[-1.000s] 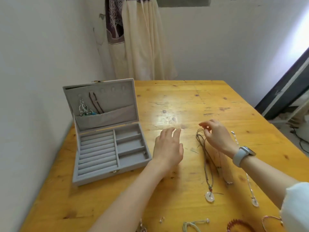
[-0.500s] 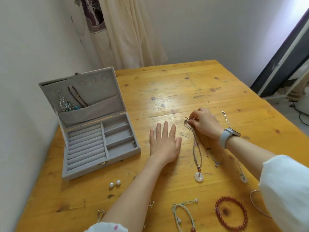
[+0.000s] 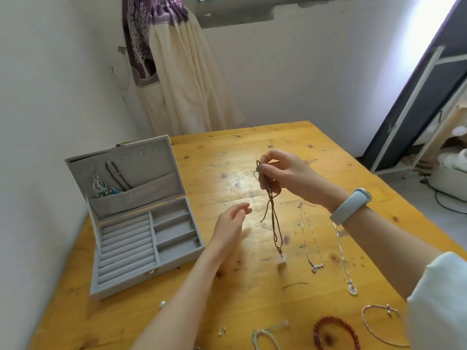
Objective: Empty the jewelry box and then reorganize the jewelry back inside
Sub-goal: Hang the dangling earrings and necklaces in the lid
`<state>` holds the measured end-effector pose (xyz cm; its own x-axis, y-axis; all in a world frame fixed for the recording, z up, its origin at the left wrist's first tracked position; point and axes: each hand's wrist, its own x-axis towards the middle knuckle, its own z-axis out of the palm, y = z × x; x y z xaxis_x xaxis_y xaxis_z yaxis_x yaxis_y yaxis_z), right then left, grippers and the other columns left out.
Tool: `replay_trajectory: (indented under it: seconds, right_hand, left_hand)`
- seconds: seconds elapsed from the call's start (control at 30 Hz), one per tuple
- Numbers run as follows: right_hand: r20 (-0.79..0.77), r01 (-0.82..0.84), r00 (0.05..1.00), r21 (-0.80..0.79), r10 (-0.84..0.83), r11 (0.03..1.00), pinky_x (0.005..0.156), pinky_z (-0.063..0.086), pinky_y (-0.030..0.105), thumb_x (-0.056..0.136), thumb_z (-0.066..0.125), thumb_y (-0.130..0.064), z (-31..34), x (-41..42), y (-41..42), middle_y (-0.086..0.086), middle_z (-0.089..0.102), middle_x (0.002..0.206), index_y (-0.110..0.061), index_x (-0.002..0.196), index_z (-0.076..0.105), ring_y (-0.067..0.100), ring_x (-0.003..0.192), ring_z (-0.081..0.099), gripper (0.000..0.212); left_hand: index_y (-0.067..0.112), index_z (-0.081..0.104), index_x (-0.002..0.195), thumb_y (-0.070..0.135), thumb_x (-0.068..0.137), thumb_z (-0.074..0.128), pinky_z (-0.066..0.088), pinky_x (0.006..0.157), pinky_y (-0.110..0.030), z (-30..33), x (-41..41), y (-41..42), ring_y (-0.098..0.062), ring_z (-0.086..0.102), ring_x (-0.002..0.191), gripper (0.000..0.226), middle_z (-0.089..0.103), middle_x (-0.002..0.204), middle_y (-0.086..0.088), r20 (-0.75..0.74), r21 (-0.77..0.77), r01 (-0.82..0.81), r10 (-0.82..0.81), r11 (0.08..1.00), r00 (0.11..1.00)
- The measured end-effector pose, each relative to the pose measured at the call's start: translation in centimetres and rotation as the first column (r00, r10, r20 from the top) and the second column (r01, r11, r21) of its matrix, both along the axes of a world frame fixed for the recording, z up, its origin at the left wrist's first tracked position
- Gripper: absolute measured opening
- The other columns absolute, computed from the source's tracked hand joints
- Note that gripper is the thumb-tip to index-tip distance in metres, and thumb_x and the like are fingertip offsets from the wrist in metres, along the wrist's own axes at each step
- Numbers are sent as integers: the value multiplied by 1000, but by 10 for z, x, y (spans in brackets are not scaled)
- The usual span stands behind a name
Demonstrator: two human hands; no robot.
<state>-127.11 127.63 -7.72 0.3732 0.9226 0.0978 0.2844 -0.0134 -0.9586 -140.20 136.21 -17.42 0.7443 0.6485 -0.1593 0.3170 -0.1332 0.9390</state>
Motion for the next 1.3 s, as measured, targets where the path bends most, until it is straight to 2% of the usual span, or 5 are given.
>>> replay_trajectory:
  seconds: [0.27, 0.53, 0.87, 1.1, 1.3]
  right_hand:
    - [35, 83, 995, 161, -90, 983, 44, 37, 18, 94, 43, -6, 60, -30, 59, 7, 59, 62, -14, 79, 44, 15, 54, 48, 16]
    - [-81, 28, 996, 91, -21, 995, 40, 31, 17, 96, 41, -12, 79, -64, 129, 9, 59, 70, -15, 80, 46, 13, 48, 38, 17]
    - [-162, 10, 986, 208, 24, 978, 48, 52, 23, 96, 41, -9, 82, -96, 199, 11, 62, 68, -13, 83, 45, 14, 48, 60, 14]
    - [-141, 32, 990, 113, -16, 993, 57, 58, 30, 96, 40, -9, 49, -97, 229, 12, 61, 71, -13, 80, 44, 20, 55, 62, 16]
    - [-159, -4, 987, 80, 17, 997, 66, 59, 32, 91, 46, -1, 26, -95, 238, 13, 63, 78, -7, 96, 48, 24, 64, 64, 8]
  left_hand:
    - [28, 57, 116, 53, 87, 34, 29, 91, -16, 62, -19, 11, 0, 52, 111, 45, 68, 107, 5, 331, -81, 55, -25, 995, 943]
    - [24, 70, 87, 27, 86, 61, 42, 69, -7, 76, -78, 69, -4, 56, 82, 10, 58, 97, 2, 152, 203, -100, 69, 974, 986]
    - [16, 70, 103, 25, 86, 61, 42, 70, -17, 84, -103, 168, -11, 59, 82, 21, 65, 88, 4, 205, 522, -498, 465, 692, 861]
    - [25, 60, 118, 33, 92, 50, 42, 75, -27, 57, -97, 178, -16, 58, 103, 29, 65, 111, 5, 17, 765, -387, 585, 515, 811]
    - [21, 51, 113, 41, 85, 59, 35, 56, -26, 44, -104, 168, -18, 63, 79, 34, 67, 86, 2, 1, 883, -286, 609, 371, 793]
